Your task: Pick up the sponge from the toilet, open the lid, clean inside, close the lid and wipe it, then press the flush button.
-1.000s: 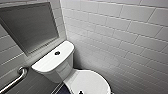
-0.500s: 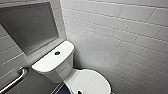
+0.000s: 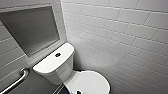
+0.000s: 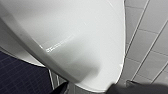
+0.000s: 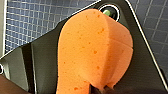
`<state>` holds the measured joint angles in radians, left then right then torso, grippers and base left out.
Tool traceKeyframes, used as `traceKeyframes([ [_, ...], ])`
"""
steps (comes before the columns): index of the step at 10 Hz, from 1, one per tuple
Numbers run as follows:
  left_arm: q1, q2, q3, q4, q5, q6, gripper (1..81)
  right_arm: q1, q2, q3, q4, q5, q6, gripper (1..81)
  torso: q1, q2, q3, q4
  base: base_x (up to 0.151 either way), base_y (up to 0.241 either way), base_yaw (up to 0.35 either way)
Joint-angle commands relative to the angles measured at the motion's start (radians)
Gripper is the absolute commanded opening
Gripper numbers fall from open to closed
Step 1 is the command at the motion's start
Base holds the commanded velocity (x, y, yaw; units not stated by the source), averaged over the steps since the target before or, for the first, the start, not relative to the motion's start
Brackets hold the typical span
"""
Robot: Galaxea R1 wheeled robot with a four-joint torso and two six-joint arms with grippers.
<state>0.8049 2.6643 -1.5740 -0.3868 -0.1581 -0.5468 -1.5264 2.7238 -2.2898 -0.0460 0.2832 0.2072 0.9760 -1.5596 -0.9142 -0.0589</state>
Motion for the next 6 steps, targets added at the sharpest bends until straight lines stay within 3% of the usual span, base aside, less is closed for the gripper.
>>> traceKeyframes([
  [1,-0.155,-0.026,0.111,0.046,-0.087,0.022,81.1,0.001,-0.022,0.006,-0.009,-0.062,0.001,1.0,0.000,0.000,-0.002,0.000,0.000,0.000,0.000],
  [2,-0.155,-0.036,0.123,0.046,-0.087,0.021,81.1,0.001,-0.022,0.004,-0.008,-0.062,0.001,1.0,0.000,0.000,0.023,0.000,0.000,0.000,0.000],
  [6,-0.138,-0.082,0.134,0.037,-0.141,0.008,81.1,-0.001,-0.022,-0.002,-0.003,-0.062,0.001,1.0,0.000,0.000,0.036,0.000,0.000,0.000,0.000],
])
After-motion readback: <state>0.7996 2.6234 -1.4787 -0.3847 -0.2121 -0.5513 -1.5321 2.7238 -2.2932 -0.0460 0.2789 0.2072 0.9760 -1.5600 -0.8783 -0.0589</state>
